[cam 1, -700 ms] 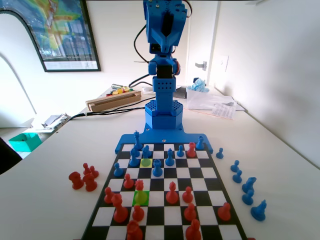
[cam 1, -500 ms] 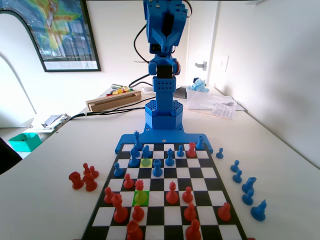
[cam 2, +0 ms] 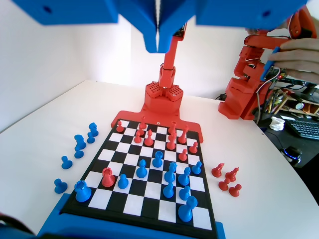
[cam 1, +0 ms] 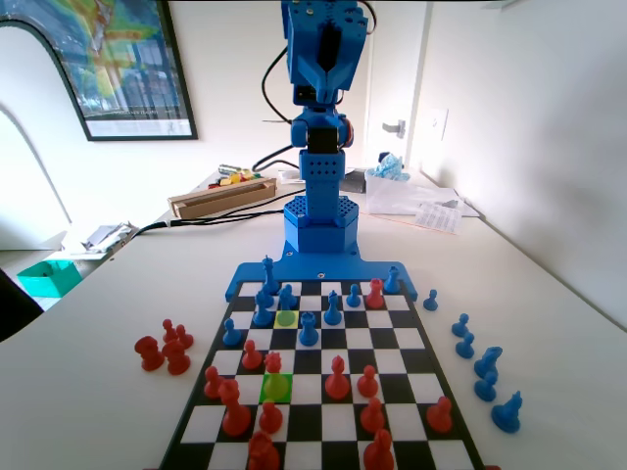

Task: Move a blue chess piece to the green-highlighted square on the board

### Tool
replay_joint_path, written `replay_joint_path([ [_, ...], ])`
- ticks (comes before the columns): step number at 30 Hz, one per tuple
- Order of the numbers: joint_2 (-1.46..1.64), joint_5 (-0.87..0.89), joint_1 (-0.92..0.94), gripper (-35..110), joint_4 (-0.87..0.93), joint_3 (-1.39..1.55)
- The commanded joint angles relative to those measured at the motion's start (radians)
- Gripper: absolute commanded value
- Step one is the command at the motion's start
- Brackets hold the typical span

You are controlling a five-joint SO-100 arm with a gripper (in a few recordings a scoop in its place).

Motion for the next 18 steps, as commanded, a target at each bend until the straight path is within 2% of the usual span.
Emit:
replay_joint_path([
  [1,0.020,-0.006,0.008,1,-0.018,-0.009],
  [10,-0.035,-0.043,0.009,1,-0.014,-0.060],
  [18,-0.278,-0.035,0.034,1,-0.058,-0.213],
])
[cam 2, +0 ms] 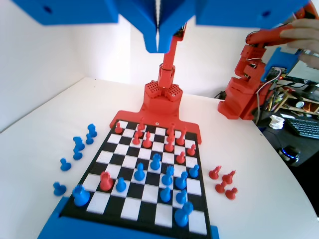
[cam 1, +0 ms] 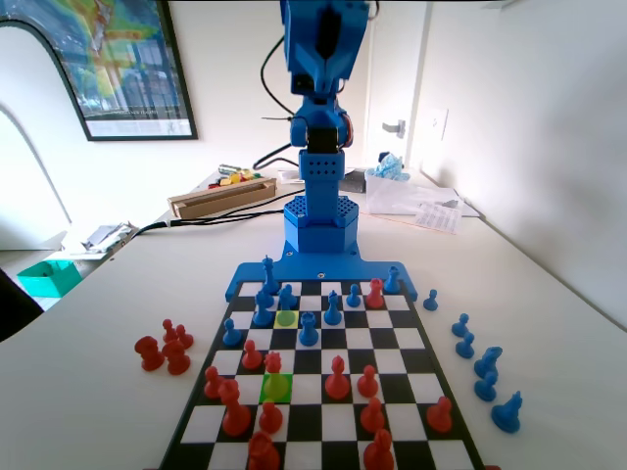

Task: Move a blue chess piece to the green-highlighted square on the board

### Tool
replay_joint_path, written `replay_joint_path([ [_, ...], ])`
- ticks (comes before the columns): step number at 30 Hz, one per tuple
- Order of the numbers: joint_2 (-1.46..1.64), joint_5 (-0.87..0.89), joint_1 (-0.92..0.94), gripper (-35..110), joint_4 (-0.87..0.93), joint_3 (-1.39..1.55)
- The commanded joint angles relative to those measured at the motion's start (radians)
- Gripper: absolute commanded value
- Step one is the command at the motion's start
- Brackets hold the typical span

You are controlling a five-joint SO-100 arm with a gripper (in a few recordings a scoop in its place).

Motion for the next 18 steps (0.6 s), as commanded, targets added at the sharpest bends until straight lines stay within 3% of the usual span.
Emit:
replay_joint_path([
  [1,-0.129,-0.025,0.029,1,-0.055,-0.095],
  [9,-0.436,-0.017,0.107,1,-0.201,-0.149],
  [18,-0.684,-0.025,0.176,1,-0.245,-0.183],
])
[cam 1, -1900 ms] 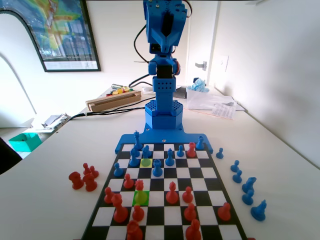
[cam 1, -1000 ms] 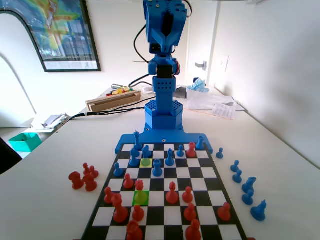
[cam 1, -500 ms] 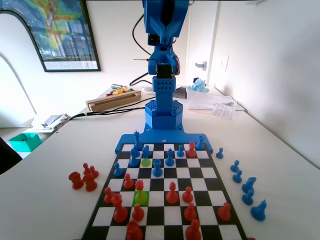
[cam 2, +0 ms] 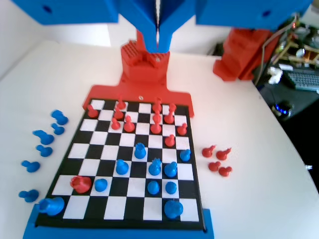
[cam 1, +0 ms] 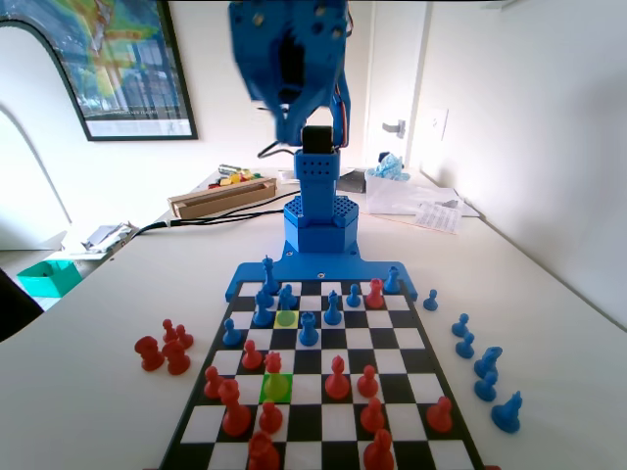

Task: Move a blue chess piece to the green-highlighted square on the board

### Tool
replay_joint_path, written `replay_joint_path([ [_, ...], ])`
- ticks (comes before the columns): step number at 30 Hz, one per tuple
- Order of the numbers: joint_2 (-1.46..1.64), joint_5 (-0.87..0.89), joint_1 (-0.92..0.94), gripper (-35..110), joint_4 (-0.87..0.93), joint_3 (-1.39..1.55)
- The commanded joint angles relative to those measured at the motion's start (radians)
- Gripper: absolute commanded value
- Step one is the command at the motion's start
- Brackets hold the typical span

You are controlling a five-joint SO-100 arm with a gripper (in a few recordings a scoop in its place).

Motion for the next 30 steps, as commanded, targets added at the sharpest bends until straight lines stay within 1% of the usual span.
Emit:
replay_joint_path([
  [1,-0.064,-0.012,0.037,1,-0.028,-0.055],
  [5,-0.172,-0.011,0.063,1,-0.043,-0.058],
  [9,-0.348,0.023,0.069,1,0.014,-0.169],
  [12,-0.433,0.040,0.077,1,0.011,-0.212],
  [17,-0.512,0.078,0.081,1,-0.029,-0.236],
  [23,-0.641,0.172,0.101,1,-0.097,-0.308],
  [30,-0.798,0.268,0.100,7,-0.144,-0.391],
])
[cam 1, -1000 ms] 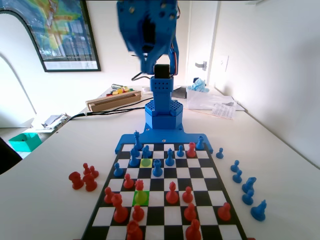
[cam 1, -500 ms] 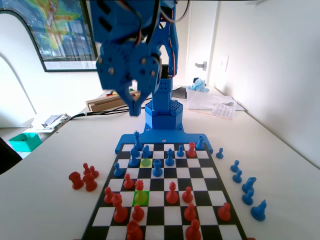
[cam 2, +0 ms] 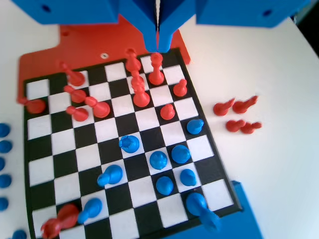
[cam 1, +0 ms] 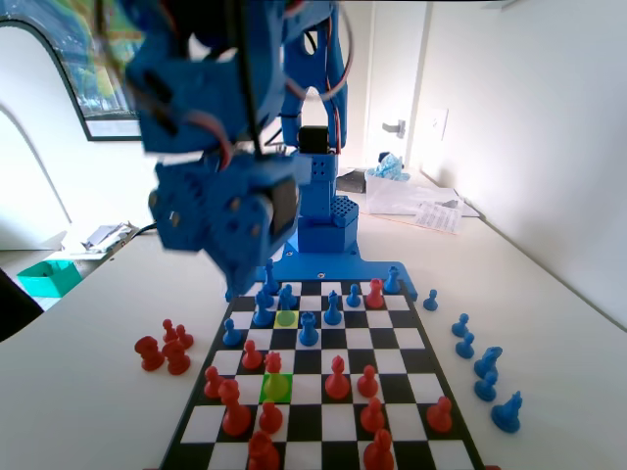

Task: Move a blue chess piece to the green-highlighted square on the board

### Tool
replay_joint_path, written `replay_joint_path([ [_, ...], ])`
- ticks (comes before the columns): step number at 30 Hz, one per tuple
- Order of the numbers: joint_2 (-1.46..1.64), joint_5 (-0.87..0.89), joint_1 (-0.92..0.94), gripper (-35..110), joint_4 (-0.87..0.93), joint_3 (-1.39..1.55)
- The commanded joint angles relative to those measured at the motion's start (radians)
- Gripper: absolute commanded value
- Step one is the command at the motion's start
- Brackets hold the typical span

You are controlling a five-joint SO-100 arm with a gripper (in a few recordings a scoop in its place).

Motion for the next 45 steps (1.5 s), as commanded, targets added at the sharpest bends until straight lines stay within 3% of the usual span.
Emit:
replay_joint_path([
  [1,-0.015,0.038,0.003,8,-0.032,-0.080],
  [8,-0.034,0.077,-0.031,16,-0.075,-0.066],
  [45,-0.183,0.031,-0.054,16,-0.253,0.057],
])
